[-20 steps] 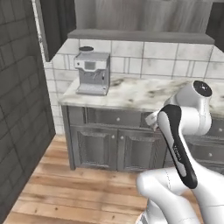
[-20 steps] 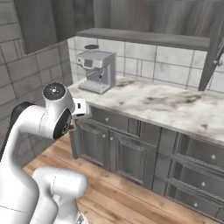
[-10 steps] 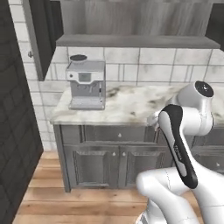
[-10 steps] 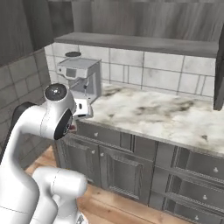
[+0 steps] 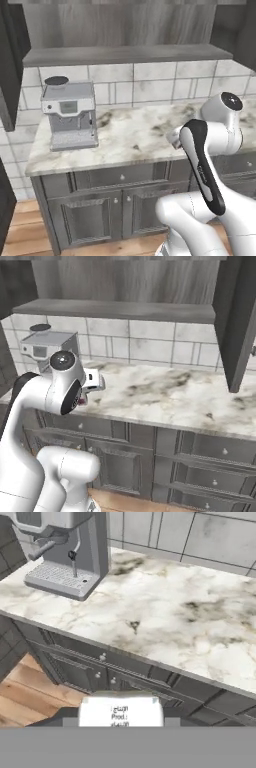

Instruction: Pick the boxed drink, water bottle from the counter and place them in the open cabinet.

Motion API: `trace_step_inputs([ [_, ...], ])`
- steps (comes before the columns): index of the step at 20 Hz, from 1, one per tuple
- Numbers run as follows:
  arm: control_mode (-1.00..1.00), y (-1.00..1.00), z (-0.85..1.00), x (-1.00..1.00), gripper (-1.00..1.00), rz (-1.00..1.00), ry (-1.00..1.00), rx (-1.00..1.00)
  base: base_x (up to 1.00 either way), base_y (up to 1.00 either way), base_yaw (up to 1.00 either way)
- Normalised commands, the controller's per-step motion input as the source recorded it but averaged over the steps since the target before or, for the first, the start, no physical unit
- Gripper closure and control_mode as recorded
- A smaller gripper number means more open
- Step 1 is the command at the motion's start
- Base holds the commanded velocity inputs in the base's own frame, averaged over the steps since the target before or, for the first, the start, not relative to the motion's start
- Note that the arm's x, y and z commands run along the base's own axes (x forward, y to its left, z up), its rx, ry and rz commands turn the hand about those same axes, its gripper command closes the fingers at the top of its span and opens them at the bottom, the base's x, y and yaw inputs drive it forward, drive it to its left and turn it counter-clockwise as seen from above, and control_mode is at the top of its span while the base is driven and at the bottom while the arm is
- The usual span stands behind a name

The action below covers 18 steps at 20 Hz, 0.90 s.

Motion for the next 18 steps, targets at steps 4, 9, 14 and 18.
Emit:
trace_step_inputs([
  [4, 1.0, 0.0, 0.0, 0.0, 1.0, 0.0, 0.0, 0.0, 0.67, 0.24, -0.28],
  [9, 1.0, 0.0, 0.0, 0.0, 1.0, 0.0, 0.0, 0.0, 0.59, 0.31, -0.03],
  [14, 1.0, 0.0, 0.0, 0.0, 1.0, 0.0, 0.0, 0.0, 0.21, 0.04, 0.06],
  [18, 1.0, 0.0, 0.0, 0.0, 1.0, 0.0, 0.0, 0.0, 0.17, 0.01, 0.06],
])
